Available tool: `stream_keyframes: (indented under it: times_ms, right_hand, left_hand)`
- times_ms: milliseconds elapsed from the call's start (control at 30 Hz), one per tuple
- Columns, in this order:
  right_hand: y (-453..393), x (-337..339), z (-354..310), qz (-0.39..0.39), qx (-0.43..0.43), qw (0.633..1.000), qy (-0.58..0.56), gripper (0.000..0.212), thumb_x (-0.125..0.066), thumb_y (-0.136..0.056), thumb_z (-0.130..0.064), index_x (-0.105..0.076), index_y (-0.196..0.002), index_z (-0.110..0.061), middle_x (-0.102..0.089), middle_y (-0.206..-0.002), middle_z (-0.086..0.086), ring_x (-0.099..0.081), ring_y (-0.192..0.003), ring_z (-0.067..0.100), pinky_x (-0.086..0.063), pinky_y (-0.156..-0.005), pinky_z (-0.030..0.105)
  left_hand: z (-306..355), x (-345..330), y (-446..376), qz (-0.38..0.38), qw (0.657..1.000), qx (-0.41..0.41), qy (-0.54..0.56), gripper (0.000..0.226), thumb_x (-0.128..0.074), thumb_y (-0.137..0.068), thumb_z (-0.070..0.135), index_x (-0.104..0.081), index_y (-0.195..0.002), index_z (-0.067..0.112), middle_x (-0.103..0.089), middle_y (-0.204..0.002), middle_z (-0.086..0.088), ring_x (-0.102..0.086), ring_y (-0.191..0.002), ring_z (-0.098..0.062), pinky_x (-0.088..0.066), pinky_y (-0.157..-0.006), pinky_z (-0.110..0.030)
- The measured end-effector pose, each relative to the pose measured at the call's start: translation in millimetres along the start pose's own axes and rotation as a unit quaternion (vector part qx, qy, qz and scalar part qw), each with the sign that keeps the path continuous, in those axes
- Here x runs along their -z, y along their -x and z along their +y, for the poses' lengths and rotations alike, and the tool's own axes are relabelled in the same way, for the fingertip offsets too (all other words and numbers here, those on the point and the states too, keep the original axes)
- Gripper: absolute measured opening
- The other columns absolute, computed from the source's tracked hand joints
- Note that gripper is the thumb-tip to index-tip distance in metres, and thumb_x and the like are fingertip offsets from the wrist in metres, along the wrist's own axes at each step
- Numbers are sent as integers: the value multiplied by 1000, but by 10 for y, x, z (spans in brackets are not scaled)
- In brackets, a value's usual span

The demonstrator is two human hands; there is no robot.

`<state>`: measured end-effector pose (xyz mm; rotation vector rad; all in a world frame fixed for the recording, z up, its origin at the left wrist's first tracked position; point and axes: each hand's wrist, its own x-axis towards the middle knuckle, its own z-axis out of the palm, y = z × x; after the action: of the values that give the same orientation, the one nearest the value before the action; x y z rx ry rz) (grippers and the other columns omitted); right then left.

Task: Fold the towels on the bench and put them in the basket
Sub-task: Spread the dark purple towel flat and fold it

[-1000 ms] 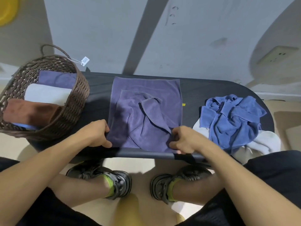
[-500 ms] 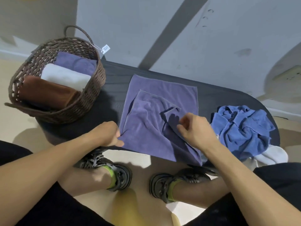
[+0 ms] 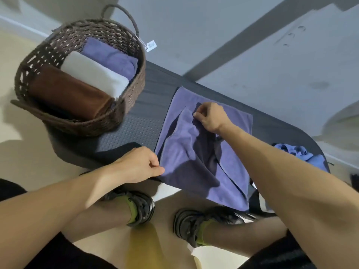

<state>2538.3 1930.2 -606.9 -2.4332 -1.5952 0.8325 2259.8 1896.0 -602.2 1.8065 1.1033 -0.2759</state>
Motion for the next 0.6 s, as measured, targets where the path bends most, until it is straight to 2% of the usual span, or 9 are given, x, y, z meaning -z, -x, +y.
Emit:
stream_keyframes:
  times_ms: [67, 133, 200, 267, 367, 600]
  right_hand:
    - [-25, 60, -51, -42, 32, 998, 24, 26, -67, -90, -38, -59, -98, -14, -62, -84, -2, -62, -87, 24, -39, -73, 26]
    - [-54, 95, -95, -74, 47, 995, 51, 36, -74, -84, -37, -58, -105, -12, -64, -85, 3, -60, -82, 24, -46, -76, 31]
    - [-110, 113, -118, -66, 65, 993, 77, 20, -71, -86, -27, -62, -92, -10, -66, -83, 6, -60, -81, 29, -50, -77, 33]
    - [-193, 157, -144, -20, 71, 996, 43, 13, -64, -91, -24, -58, -89, -13, -64, -86, 3, -59, -84, 27, -45, -77, 30]
    - [-343, 201, -218, 40, 41, 998, -36, 18, -60, -96, -28, -59, -105, -12, -60, -94, -1, -54, -86, 18, -37, -76, 24]
    - [-628, -45, -349, 27, -26, 999, -14, 15, -54, -97, -25, -63, -97, -14, -63, -90, 2, -57, -87, 22, -44, -79, 27]
  left_hand:
    - [3, -8, 32, -4, 1000, -8, -4, 30, -72, -84, 44, -68, -62, 23, -65, -66, 8, -62, -67, -7, -51, -64, -29]
    - [4, -6, 50, -4, 1000, -18, -7, 31, -71, -85, 42, -67, -63, 21, -63, -63, 6, -55, -57, -3, -42, -56, -21]
    - [3, -5, 62, -1, 1000, -20, -9, 31, -71, -84, 41, -65, -64, 19, -63, -63, 5, -54, -55, -3, -40, -53, -21]
    - [11, -14, 70, 0, 1000, -10, -22, 29, -70, -84, 43, -66, -69, 19, -66, -69, 5, -60, -64, -7, -48, -59, -28]
    - [14, -30, 78, 2, 1000, 4, -26, 24, -68, -85, 42, -66, -75, 20, -69, -75, 5, -64, -72, -13, -54, -68, -32]
    - [-37, -21, 73, 14, 999, 20, -26, 22, -66, -87, 40, -64, -76, 22, -66, -77, 6, -63, -76, -16, -55, -75, -36]
